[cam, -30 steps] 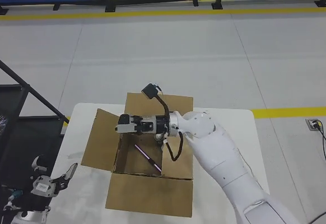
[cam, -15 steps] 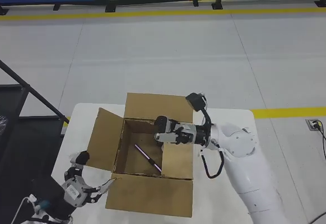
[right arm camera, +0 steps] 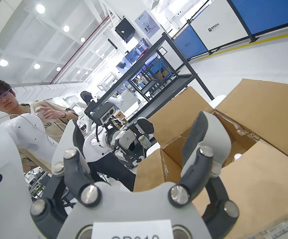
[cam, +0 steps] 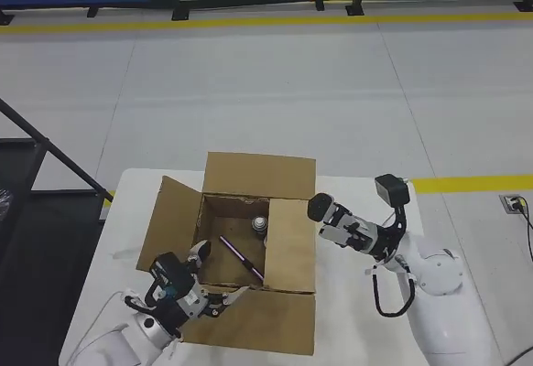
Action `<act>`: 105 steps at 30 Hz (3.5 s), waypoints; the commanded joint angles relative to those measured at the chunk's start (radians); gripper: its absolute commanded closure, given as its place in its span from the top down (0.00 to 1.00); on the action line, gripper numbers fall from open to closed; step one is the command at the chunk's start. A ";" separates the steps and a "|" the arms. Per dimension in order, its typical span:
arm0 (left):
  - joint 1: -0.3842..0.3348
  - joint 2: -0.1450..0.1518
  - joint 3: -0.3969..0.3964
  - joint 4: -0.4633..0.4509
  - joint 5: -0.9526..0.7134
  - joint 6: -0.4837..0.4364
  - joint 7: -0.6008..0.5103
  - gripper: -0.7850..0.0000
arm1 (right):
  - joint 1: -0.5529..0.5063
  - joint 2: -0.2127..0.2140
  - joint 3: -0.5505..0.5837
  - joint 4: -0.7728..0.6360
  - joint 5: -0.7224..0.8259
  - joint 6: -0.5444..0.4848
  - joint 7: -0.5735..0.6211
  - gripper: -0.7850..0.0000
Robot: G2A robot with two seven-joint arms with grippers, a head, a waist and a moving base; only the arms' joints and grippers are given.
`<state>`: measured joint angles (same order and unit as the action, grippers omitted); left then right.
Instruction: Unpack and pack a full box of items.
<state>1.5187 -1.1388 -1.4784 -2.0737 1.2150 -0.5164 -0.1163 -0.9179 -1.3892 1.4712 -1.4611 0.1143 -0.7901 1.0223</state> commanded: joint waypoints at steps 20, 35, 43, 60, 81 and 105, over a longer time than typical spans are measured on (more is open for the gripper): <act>-0.415 -0.064 0.289 0.303 -0.534 0.350 -0.567 1.00 | -0.088 0.051 0.082 -0.149 -0.058 0.015 -0.044 1.00; -0.616 -0.092 0.350 0.603 -0.981 0.306 -0.782 1.00 | -0.144 0.083 0.088 -0.199 -0.086 0.044 -0.110 1.00; -0.653 -0.102 0.385 0.670 -1.067 0.243 -0.786 1.00 | -0.151 0.096 0.074 -0.213 -0.101 0.056 -0.143 1.00; -0.667 -0.098 0.393 0.544 -1.054 0.179 -0.726 1.00 | -0.162 0.124 0.068 -0.232 -0.091 0.031 -0.202 1.00; -0.876 -0.195 0.716 0.698 -0.823 0.067 -0.502 1.00 | -0.481 0.161 0.310 -0.459 -0.128 -0.026 -0.411 1.00; -1.021 -0.342 0.910 0.975 -0.814 0.153 -0.461 1.00 | -0.532 0.179 0.352 -0.437 -0.109 0.019 -0.446 1.00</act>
<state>0.4960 -1.4789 -0.5659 -1.1002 0.3993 -0.3629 -0.5782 -1.4498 -1.2099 1.8233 -1.8978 0.0055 -0.7715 0.5761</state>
